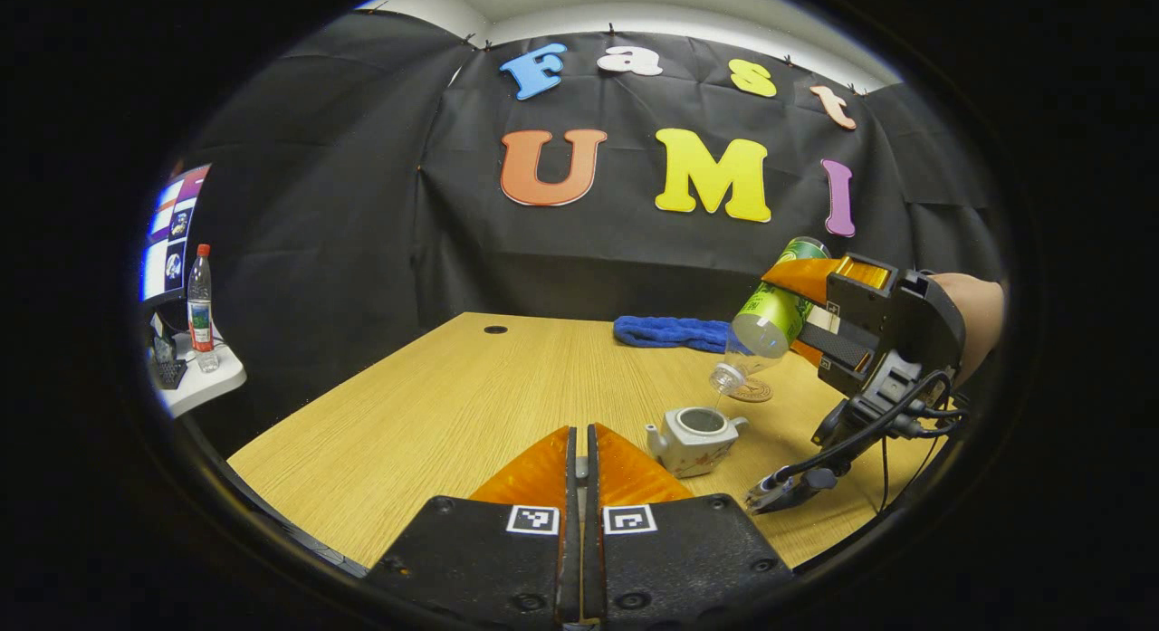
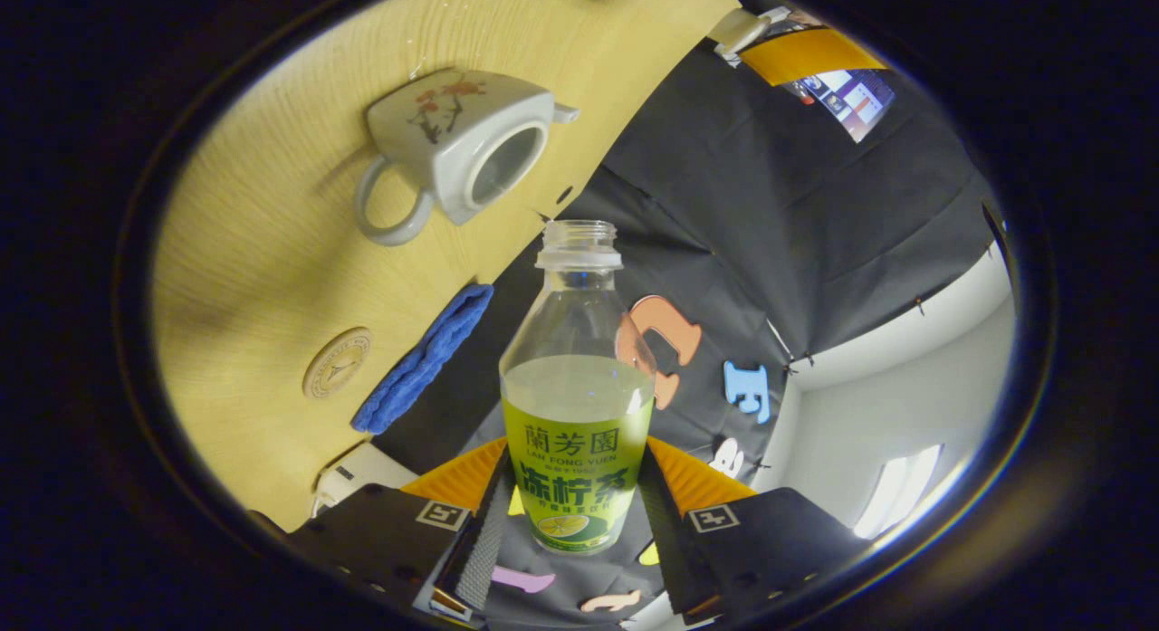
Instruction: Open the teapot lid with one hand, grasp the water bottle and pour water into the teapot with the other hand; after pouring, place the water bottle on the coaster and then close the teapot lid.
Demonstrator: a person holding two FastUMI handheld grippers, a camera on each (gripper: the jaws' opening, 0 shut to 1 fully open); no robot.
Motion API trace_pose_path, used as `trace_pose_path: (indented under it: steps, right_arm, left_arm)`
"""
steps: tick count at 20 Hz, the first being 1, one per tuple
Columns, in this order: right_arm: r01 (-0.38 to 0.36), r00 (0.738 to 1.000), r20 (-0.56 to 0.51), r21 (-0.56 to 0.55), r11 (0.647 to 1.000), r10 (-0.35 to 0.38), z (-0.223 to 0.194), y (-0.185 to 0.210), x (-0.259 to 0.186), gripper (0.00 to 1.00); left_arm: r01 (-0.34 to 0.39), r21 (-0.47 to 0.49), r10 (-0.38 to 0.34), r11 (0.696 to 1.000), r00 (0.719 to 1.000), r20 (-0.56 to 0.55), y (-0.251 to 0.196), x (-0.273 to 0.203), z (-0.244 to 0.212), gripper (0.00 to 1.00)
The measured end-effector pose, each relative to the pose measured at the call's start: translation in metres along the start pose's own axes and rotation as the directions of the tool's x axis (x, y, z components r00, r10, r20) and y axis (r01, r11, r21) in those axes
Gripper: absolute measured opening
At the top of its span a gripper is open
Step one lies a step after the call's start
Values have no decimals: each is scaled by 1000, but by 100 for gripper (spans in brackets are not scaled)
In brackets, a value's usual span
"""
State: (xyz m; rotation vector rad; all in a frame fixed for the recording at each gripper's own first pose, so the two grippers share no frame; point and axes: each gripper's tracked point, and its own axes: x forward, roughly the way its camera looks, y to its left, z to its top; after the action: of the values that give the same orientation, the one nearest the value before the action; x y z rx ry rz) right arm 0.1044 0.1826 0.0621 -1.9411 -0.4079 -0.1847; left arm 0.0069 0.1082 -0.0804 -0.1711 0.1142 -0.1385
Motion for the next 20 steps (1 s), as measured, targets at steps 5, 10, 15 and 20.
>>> trace_pose_path:
  steps: [5, 10, 15, 20]
  right_arm:
    - [7, 1000, 1, -12, 1000, -7, 4, -5, 2, 74]
    - [5, 1000, -5, 15, 1000, -5, 6, -4, 4, 72]
    - [-175, 984, 35, 399, 900, 176, 11, 40, 1, 76]
    - [-255, 962, 121, 716, 649, 245, 24, 47, -2, 72]
  left_arm:
    - [-2, -2, 2, 1000, 1000, -3, 1, -1, -1, 4]
    - [-8, -3, 8, 1000, 1000, -5, 5, -3, -2, 4]
    - [-15, 4, 15, 1000, 1000, 13, 5, -5, 6, 4]
    - [-32, 6, 32, 999, 999, -5, 5, 2, 7, 4]
